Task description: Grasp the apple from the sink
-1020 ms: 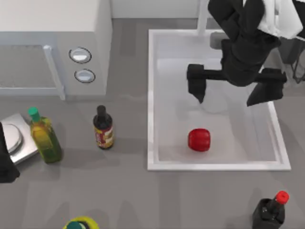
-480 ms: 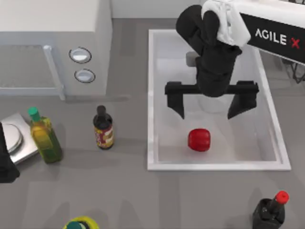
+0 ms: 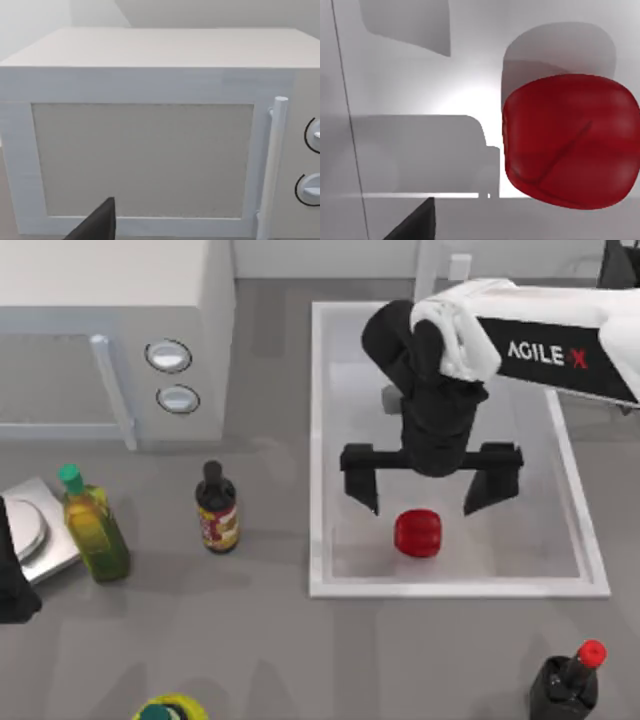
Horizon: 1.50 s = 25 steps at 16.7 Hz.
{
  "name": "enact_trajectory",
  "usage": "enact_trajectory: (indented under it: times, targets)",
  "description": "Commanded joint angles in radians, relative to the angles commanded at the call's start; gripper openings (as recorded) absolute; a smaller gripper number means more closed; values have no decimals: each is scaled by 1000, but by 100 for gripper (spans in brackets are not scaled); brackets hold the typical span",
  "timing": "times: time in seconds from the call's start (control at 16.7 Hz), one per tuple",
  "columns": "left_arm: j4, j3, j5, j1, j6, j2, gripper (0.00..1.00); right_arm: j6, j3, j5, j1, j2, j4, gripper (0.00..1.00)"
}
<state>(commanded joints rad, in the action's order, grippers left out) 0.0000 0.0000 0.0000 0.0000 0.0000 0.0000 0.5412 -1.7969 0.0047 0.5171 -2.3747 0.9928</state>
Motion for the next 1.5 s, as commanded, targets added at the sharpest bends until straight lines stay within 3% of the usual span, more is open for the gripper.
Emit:
enact_trajectory:
  times: [0.3,0.66,1.44,1.5]
  targets:
    - [0,0,0,0,0,0,100,3,106,2,4,-130,-247,100]
    - [0,0,0,0,0,0,100,4,123,2,5,-156,-280,100]
    - [0,0,0,0,0,0,100,4,123,2,5,-156,-280,2]
    - [0,0,0,0,0,0,100,4,123,2,5,-156,-280,0]
